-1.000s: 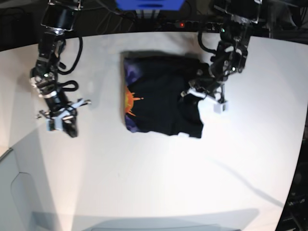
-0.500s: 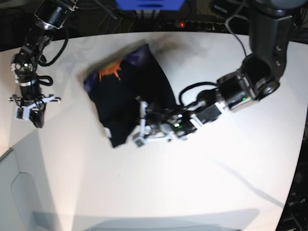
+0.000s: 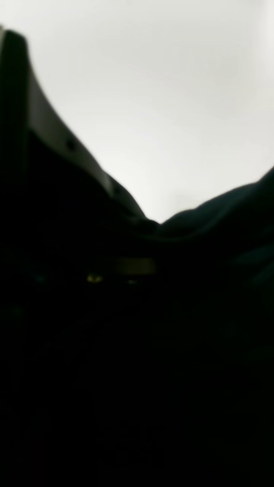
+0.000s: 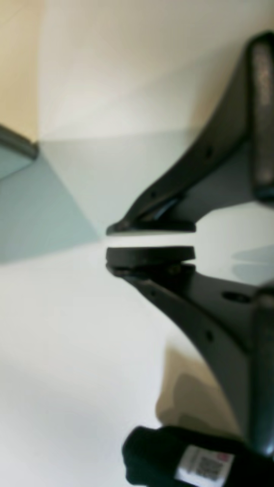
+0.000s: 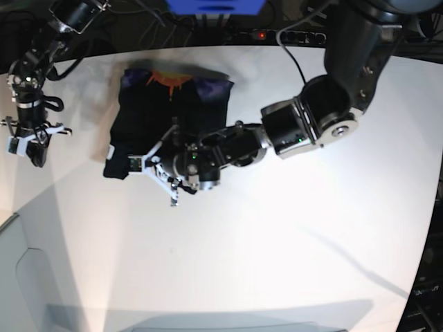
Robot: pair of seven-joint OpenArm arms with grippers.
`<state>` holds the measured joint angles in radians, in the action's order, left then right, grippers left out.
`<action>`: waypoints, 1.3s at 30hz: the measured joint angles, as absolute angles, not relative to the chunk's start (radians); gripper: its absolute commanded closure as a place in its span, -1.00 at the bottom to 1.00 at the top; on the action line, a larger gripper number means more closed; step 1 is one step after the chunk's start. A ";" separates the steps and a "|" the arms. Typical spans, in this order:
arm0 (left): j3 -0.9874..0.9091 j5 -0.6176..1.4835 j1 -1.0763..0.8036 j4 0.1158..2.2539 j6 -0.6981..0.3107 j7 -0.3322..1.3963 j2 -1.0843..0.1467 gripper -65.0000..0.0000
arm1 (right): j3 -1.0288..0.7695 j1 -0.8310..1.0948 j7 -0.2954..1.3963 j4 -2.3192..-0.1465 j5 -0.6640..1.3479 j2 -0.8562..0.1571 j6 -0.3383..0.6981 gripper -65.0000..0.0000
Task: Fold the T-shirt properly
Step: 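Grasp the bundle with the left gripper and drag it toward the right gripper, then release the bundle and tuck its printed edge with the right gripper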
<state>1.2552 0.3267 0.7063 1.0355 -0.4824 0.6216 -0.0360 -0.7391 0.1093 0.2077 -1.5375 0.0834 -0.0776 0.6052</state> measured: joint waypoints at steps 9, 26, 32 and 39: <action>1.112 0.345 0.687 1.029 -0.517 0.729 -0.040 0.68 | -0.734 0.114 0.205 -1.558 0.086 -0.060 0.605 0.89; 0.815 0.322 0.688 1.346 -0.521 0.913 -0.085 -0.52 | -0.718 0.147 0.202 -1.697 0.086 0.026 0.606 0.89; 0.400 0.320 0.522 1.530 -0.517 0.919 -0.229 -0.52 | -0.552 0.316 0.201 -1.878 0.092 0.119 0.607 0.90; -0.185 0.309 0.138 1.731 -0.517 0.924 -0.297 -0.52 | -0.371 0.516 0.197 -1.959 0.087 0.157 0.614 1.00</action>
